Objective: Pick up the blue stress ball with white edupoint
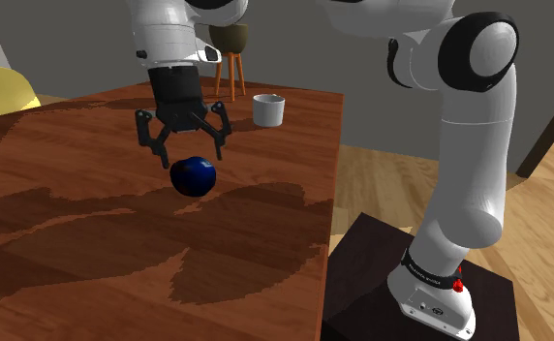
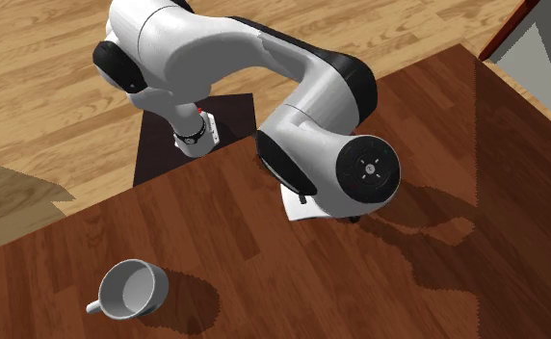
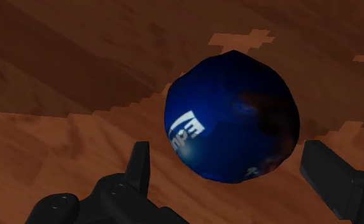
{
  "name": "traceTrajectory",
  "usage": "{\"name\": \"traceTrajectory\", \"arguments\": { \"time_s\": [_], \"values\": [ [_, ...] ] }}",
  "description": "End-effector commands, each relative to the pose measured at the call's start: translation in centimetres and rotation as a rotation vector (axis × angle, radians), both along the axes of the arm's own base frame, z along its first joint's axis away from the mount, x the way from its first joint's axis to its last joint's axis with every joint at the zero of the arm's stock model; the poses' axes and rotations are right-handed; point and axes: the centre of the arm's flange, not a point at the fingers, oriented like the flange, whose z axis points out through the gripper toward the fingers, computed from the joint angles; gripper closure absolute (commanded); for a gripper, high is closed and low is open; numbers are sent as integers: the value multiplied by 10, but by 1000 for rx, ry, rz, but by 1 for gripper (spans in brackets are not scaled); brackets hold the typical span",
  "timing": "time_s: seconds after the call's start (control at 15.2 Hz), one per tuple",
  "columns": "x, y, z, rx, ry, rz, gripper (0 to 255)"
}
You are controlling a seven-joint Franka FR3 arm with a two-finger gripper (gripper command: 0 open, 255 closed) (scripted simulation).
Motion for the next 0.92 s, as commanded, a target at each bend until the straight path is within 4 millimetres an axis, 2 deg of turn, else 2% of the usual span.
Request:
{"name": "traceTrajectory", "arguments": {
  "time_s": [0.0, 0.07, 0.2, 0.26, 0.86],
  "values": [
    [0, 0, -10, 0, 0, -1, 0],
    [0, 0, -18, 0, 0, -1, 0],
    [0, 0, -18, 0, 0, -1, 0],
    [0, 1, -18, 0, 0, -1, 255],
    [0, 0, -18, 0, 0, -1, 255]
  ]
}}
